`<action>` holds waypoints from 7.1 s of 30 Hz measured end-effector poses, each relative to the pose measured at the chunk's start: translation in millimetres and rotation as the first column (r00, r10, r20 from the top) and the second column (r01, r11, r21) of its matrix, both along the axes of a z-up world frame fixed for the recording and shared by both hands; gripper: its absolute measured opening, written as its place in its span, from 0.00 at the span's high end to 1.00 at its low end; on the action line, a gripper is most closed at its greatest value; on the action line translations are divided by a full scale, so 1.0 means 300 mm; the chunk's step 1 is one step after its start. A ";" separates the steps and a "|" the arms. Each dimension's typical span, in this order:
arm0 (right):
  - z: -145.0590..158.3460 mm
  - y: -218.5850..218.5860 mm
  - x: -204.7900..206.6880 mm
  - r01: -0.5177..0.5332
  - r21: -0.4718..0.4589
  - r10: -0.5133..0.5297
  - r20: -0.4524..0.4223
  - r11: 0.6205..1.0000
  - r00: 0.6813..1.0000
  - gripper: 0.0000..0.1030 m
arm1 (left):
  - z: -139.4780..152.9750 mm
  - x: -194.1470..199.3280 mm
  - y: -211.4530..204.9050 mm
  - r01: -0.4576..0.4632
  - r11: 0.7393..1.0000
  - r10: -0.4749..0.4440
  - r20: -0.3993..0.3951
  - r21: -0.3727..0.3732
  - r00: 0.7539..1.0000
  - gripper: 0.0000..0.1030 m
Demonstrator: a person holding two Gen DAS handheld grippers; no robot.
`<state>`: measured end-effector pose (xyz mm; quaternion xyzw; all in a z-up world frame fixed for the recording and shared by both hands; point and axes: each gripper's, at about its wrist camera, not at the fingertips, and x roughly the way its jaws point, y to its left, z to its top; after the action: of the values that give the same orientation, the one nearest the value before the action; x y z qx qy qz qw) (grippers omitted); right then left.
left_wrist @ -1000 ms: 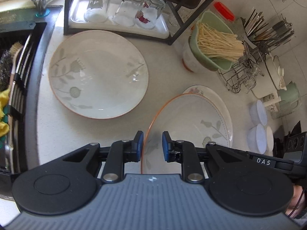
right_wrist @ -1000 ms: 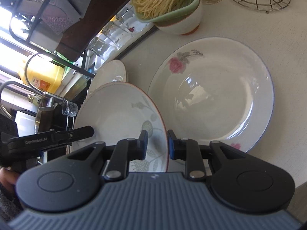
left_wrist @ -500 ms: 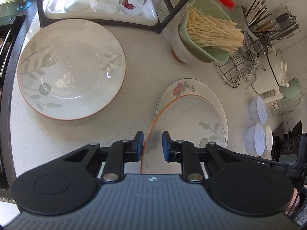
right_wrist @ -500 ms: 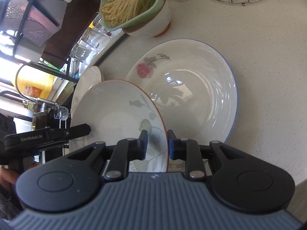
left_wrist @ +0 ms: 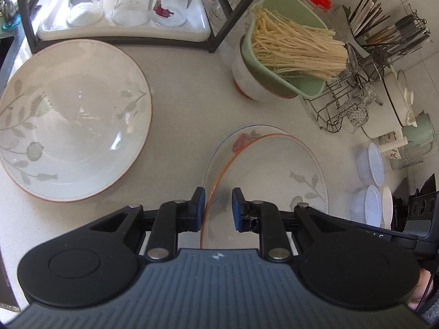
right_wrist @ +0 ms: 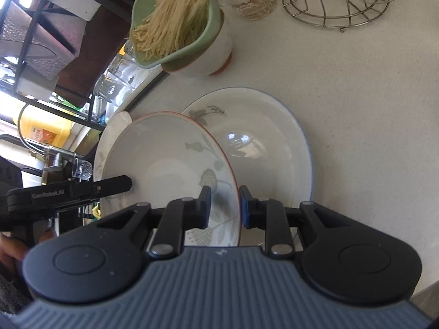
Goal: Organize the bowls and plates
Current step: 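Lift the leaf plate with both grippers and carry it over the rose plate, then lower the leaf plate onto the rose plate and open both grippers, then move both grippers back to the second leaf-pattern plate by the sink, then close the right gripper on the second leaf plate rim while the left gripper closes beside it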
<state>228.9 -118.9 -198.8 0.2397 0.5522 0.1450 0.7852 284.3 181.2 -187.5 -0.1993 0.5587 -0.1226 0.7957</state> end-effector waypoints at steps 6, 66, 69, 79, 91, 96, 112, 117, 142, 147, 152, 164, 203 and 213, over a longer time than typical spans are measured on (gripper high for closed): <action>-0.022 -0.045 0.005 -0.004 -0.011 0.004 -0.021 1.000 1.000 0.76 | -0.034 0.032 -0.046 0.000 1.000 0.000 -0.013 -0.015 1.000 0.77; 0.038 -0.059 0.060 0.016 -0.187 0.014 0.158 0.982 0.987 0.78 | 0.048 -0.061 -0.137 -0.081 0.994 0.078 0.046 0.070 0.996 0.44; 0.081 -0.063 0.050 0.022 -0.191 0.015 0.190 0.981 0.982 0.78 | 0.112 -0.083 -0.165 -0.057 0.992 0.046 0.099 0.108 0.994 0.44; 0.235 -0.034 -0.027 0.028 -0.206 0.038 0.310 0.978 0.950 0.78 | 0.265 -0.129 -0.219 -0.014 0.987 -0.021 0.214 0.163 0.977 0.44; 0.408 0.017 -0.124 0.036 -0.266 0.093 0.454 0.963 0.886 0.78 | 0.376 -0.192 -0.218 -0.019 0.990 -0.022 0.283 0.142 0.959 0.43; 0.434 0.032 -0.159 0.037 -0.269 0.097 0.470 0.962 0.877 0.78 | 0.405 -0.231 -0.212 -0.019 0.987 -0.031 0.309 0.159 0.950 0.41; 0.455 0.176 -0.244 -0.008 -0.287 0.152 0.483 0.958 0.862 0.78 | 0.409 -0.320 -0.050 -0.038 0.991 -0.003 0.310 0.125 0.951 0.39; 0.454 0.253 -0.270 -0.039 -0.284 0.177 0.478 0.958 0.861 0.78 | 0.409 -0.359 0.034 -0.057 0.991 0.016 0.323 0.117 0.946 0.39; 0.443 0.659 -0.409 -0.125 -0.282 0.253 0.478 0.951 0.841 0.77 | 0.355 -0.614 0.470 -0.154 0.985 0.117 0.353 0.078 0.928 0.39; 0.431 0.700 -0.431 -0.136 -0.297 0.266 0.457 0.945 0.849 0.77 | 0.325 -0.647 0.516 -0.174 0.983 0.142 0.343 0.063 0.929 0.39; 0.419 0.703 -0.435 -0.125 -0.309 0.254 0.422 0.943 0.870 0.77 | 0.299 -0.642 0.550 -0.193 0.981 0.170 0.325 0.038 0.930 0.39; 0.395 0.696 -0.283 -0.164 -0.279 0.257 0.340 0.946 0.905 0.74 | 0.187 -0.499 0.599 -0.285 0.958 0.269 0.245 0.032 0.931 0.39; -0.071 0.740 0.382 -0.365 -0.195 0.392 0.127 0.910 0.911 0.74 | -0.179 -0.043 0.666 -0.442 0.896 0.428 0.174 0.050 0.887 0.79; -0.113 0.752 0.420 -0.415 -0.141 0.431 0.113 0.899 0.895 0.75 | -0.199 -0.036 0.681 -0.447 0.893 0.435 0.158 0.052 0.887 0.83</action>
<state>354.9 106.8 -232.6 0.0583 0.5415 0.2975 0.7842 273.5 385.4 -247.3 -0.2770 0.4453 0.0719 0.8484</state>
